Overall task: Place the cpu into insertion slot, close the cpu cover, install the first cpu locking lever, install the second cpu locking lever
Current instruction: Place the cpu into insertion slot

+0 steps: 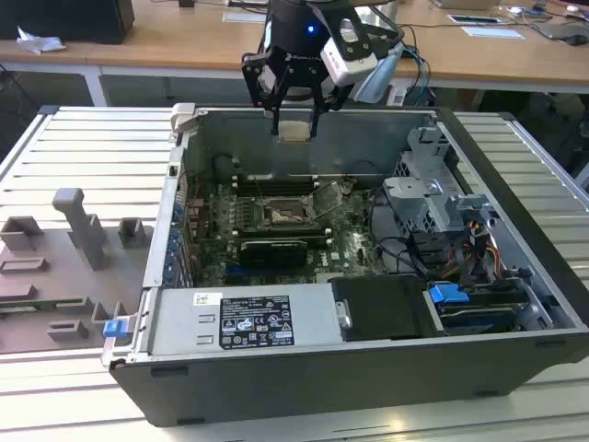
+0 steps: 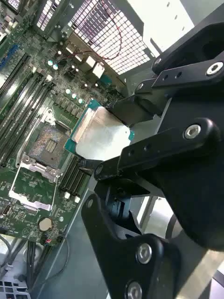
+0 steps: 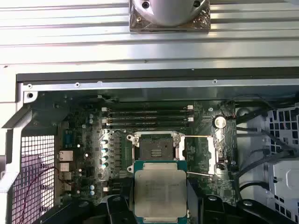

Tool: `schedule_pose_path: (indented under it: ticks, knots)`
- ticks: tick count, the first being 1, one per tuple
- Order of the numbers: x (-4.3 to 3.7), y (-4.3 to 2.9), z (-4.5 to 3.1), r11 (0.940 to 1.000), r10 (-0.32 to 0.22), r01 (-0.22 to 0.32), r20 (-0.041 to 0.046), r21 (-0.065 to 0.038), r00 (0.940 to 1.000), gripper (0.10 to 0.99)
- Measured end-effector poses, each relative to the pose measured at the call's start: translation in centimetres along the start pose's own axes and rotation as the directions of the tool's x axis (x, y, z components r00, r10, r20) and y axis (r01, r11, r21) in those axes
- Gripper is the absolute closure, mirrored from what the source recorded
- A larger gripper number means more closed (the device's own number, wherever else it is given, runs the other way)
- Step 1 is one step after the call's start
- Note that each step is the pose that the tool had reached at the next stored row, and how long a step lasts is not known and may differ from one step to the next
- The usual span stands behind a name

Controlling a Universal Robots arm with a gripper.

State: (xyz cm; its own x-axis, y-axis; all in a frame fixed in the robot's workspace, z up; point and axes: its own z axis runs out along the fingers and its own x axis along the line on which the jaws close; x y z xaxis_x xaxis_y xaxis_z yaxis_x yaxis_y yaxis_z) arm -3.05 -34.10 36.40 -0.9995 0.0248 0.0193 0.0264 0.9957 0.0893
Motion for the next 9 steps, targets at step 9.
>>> schedule_pose_path:
  ticks: [9]
  knots:
    - [-0.03, 0.00, 0.05, 0.9939, 0.110, -0.110, 0.0098, -0.003, 0.9939, 0.545]
